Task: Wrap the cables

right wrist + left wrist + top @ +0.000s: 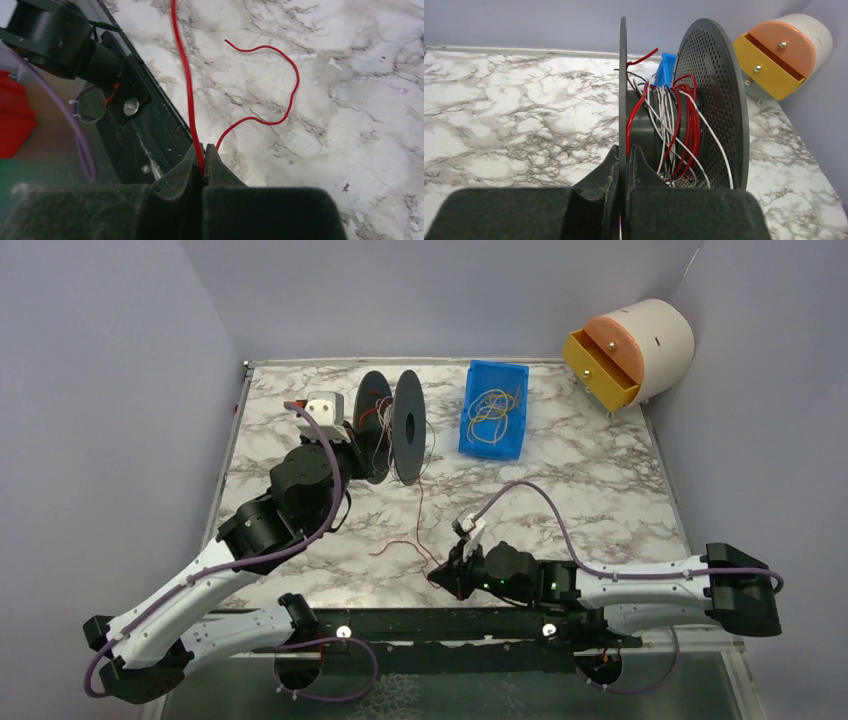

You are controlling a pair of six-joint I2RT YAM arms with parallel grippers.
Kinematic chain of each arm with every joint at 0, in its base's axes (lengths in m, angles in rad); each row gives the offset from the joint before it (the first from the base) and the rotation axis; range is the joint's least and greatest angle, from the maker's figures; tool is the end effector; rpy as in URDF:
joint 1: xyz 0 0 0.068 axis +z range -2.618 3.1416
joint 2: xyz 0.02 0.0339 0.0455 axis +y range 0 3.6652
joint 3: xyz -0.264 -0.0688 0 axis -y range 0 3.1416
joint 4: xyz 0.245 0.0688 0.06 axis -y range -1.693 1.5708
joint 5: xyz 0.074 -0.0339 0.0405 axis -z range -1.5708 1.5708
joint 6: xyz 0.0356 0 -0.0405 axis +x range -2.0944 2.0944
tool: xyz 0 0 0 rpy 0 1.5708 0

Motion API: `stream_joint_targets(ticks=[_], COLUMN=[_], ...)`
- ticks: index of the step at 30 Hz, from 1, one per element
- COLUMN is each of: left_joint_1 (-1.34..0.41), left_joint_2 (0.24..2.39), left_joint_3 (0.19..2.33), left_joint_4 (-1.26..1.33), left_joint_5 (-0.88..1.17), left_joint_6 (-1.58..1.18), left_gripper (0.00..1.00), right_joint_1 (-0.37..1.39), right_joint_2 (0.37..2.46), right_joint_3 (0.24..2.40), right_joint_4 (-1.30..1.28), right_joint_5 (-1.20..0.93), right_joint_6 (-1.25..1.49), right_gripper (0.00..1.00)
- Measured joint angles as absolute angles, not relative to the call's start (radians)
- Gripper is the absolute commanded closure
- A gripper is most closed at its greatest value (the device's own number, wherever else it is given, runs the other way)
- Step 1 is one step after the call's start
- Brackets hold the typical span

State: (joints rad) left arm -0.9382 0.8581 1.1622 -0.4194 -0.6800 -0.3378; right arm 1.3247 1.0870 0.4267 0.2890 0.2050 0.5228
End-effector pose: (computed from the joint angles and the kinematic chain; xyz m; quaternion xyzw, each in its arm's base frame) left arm 0.1151 -0.1192 0.4322 -0.0038 0.7380 -0.1735 0.6521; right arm 0.0628 0.2203 0.2048 -0.2673 0.7786 0.3971 0.4059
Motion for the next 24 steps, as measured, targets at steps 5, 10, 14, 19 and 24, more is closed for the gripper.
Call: stream_joint_targets(ticks=[5, 10, 14, 19, 24], left_joint_1=[-0.938, -0.939, -0.943, -0.943, -0.943], left_joint_2=[0.884, 0.924, 0.936, 0.937, 0.949], left_joint_3=[1.109, 1.084, 1.068, 1.047, 1.015], left_joint_4=[-0.366, -0.360, -0.362, -0.381, -0.403], left_joint_5=[-0.751, -0.786, -0.794, -0.794, -0.775], left_joint_6=[-0.308, -0.278, -0.264, -0.253, -0.249], left_gripper=[1.00, 1.00, 1.00, 1.00, 1.00], right_joint_1=[1.481, 1.618, 1.663, 1.663, 1.663], right_joint_2=[1.102, 1.158, 1.176, 1.152, 1.138], right_joint_3=[0.544, 0.700, 0.780, 0.808, 0.896], right_joint_4=[0.170, 0.068, 0.000, -0.064, -0.149], right_joint_5=[0.326, 0.448, 0.508, 0.535, 0.556], right_joint_6=[0.524, 0.522, 0.520, 0.497, 0.472], right_gripper=[0.99, 0.99, 0.99, 0.99, 0.99])
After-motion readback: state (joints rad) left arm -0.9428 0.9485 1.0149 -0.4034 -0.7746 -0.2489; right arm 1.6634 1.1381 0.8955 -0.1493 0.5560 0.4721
